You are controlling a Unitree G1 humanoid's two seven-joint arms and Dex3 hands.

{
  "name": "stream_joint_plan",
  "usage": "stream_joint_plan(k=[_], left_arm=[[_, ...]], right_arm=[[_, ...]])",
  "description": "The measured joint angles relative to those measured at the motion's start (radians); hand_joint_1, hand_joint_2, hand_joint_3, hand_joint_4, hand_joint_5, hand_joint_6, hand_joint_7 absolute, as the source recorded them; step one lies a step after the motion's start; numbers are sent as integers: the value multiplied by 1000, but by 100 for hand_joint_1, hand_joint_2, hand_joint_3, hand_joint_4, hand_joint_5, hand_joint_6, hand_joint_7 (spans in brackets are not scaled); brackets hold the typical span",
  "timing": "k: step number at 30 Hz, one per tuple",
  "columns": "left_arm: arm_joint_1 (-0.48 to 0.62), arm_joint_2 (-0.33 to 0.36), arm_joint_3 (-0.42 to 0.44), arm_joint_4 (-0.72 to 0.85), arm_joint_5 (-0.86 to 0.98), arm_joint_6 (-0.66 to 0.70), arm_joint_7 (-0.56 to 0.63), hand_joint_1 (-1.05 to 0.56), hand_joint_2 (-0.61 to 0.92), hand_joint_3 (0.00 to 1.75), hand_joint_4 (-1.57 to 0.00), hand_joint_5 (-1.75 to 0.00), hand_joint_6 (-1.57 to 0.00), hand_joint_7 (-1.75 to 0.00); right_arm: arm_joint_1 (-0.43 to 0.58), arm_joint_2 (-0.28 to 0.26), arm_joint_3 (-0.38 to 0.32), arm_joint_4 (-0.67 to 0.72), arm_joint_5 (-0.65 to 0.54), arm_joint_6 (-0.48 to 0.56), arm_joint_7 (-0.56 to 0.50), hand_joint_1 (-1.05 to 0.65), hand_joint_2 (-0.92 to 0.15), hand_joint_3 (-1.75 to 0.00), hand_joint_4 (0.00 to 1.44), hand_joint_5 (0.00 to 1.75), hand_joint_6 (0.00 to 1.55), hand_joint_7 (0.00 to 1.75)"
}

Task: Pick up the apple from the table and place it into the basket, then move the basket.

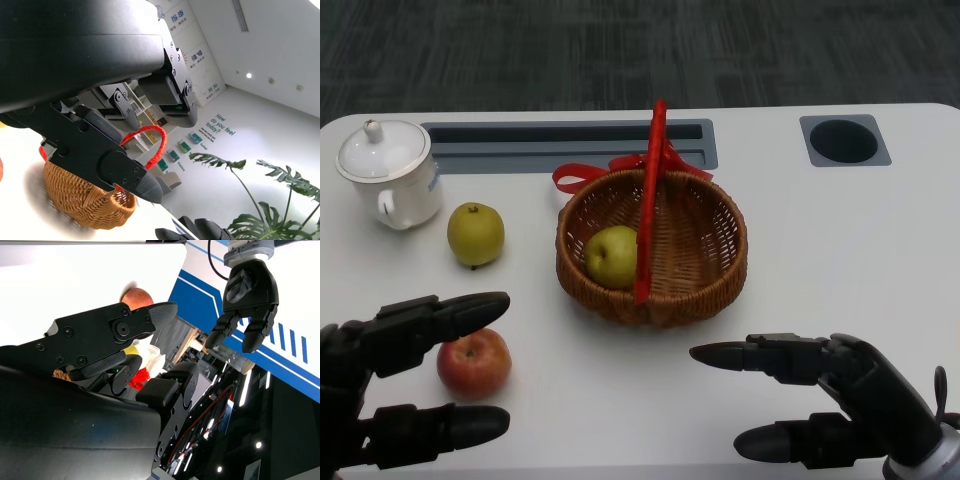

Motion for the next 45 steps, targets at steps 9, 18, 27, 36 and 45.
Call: stream_joint_plan(k=[9, 18, 27, 36, 45], left_arm=[[-2, 0, 1, 6, 1, 0, 0, -45, 70, 0, -88, 0, -82, 0], [-34, 32, 80, 91, 201, 5, 40, -68, 67, 0, -43, 0, -41, 0], [-197, 84, 83, 350, 451, 9, 196, -76, 66, 0, -38, -1, -33, -1], [-343, 108, -36, 619, 617, 74, 397, -67, 65, 0, -50, -5, -45, -4], [-406, 118, -167, 811, 667, 184, 523, -57, 62, 0, -55, -4, -52, -3]], right_arm=[[-4, 0, -5, 1, 0, 0, 3, -47, -89, 0, 77, 0, 69, 0], [-6, 1, -5, 3, -7, -1, 3, -47, -89, 0, 77, 0, 69, 0], [-8, 4, -6, 9, -16, -7, 3, -48, -89, 0, 77, 0, 69, 0], [-5, 2, -10, 1, -21, -9, 3, -49, -90, 0, 78, 0, 70, 0], [-1, -3, -11, -6, -19, -9, 3, -49, -90, 0, 77, 0, 69, 0]])
